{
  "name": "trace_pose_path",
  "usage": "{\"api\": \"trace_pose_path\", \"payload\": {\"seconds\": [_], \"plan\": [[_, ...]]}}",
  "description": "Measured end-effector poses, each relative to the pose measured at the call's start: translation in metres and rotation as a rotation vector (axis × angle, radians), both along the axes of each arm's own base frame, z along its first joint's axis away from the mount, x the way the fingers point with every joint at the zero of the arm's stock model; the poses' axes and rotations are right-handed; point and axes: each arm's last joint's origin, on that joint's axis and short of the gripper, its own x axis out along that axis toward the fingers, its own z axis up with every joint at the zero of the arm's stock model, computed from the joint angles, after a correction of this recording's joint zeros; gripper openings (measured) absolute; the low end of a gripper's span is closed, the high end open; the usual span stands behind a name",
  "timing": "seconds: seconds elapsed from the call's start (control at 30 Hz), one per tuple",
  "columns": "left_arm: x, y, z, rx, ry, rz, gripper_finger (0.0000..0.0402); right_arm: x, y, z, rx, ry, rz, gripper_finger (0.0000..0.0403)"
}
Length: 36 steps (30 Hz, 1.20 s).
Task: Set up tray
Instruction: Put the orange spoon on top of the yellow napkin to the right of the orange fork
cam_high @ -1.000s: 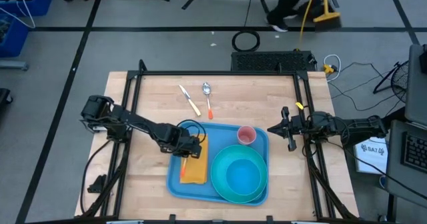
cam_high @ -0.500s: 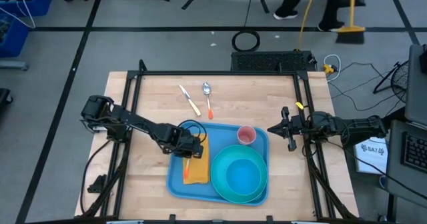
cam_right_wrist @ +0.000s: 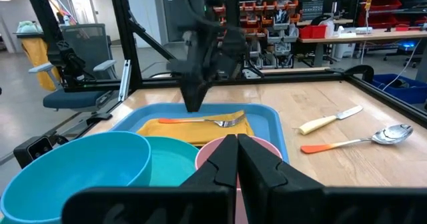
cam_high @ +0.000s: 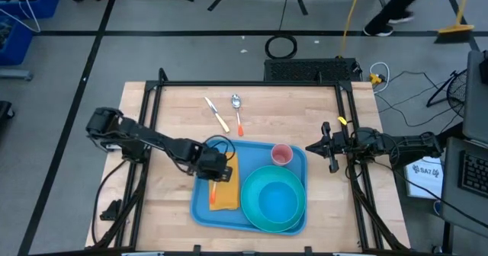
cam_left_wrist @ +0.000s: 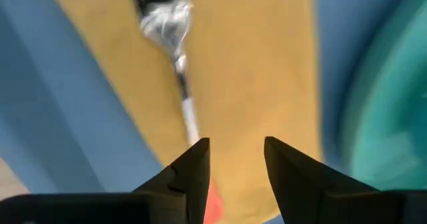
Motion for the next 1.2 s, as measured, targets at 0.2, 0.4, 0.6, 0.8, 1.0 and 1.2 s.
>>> {"api": "trace_pose_path", "payload": {"seconds": [0.2, 0.4, 0.6, 0.8, 1.0, 1.2], "plan": [[-0.008, 0.03, 0.041, 0.179, -0.197, 0.085, 0.0149, 0.0, 0.0, 0.001, 0.0, -0.007, -0.001, 0.0004], [-0.006, 0.104, 0.051, 0.217, -0.263, 0.217, 0.0149, 0.001, 0.0, 0.003, -0.008, -0.035, -0.001, 0.0004], [0.002, 0.175, 0.033, 0.175, -0.31, 0.22, 0.0135, 0.001, 0.0, 0.004, -0.014, -0.037, -0.003, 0.0004], [0.027, 0.215, 0.034, 0.199, -0.217, 0.145, 0.0094, 0.001, 0.0, 0.004, -0.017, -0.042, -0.004, 0.0004], [0.055, 0.24, 0.042, 0.266, -0.045, 0.048, 0.0068, 0.001, 0.0, 0.004, -0.017, -0.038, -0.005, 0.0004], [0.071, 0.255, 0.023, 0.268, 0.035, -0.003, 0.0066, 0.001, 0.0, 0.004, -0.017, -0.038, -0.004, 0.0004]]}}
